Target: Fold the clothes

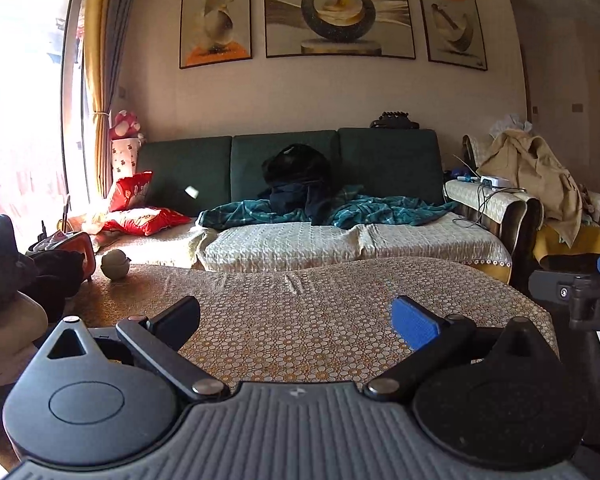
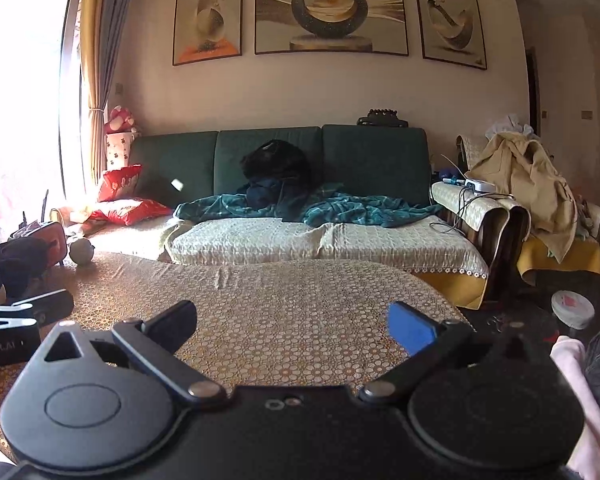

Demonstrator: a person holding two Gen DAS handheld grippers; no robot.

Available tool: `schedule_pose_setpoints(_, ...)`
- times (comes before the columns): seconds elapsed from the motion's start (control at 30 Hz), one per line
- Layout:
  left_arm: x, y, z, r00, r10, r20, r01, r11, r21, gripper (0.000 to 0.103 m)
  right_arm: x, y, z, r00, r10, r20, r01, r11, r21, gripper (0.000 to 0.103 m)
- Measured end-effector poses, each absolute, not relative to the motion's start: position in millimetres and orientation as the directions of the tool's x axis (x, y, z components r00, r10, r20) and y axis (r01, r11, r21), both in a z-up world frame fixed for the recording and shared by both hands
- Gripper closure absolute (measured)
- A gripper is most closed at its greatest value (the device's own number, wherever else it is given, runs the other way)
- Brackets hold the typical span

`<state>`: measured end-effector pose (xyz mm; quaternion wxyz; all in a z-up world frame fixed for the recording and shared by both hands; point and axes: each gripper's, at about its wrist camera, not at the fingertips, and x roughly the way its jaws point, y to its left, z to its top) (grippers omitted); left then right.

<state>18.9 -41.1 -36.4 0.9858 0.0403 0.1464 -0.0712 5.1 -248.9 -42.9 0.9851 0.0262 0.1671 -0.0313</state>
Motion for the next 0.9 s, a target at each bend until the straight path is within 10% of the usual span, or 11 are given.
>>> schedule_pose_setpoints(0.9, 11.2, -40.4, -36.3, 0.948, -0.148, -0.28, 0.16, 0.987, 0.018, 0.0, 6.5, -240.5, -39.9, 0.938, -0.053, -0.343, 0.063, 0.998, 0.02, 0.0)
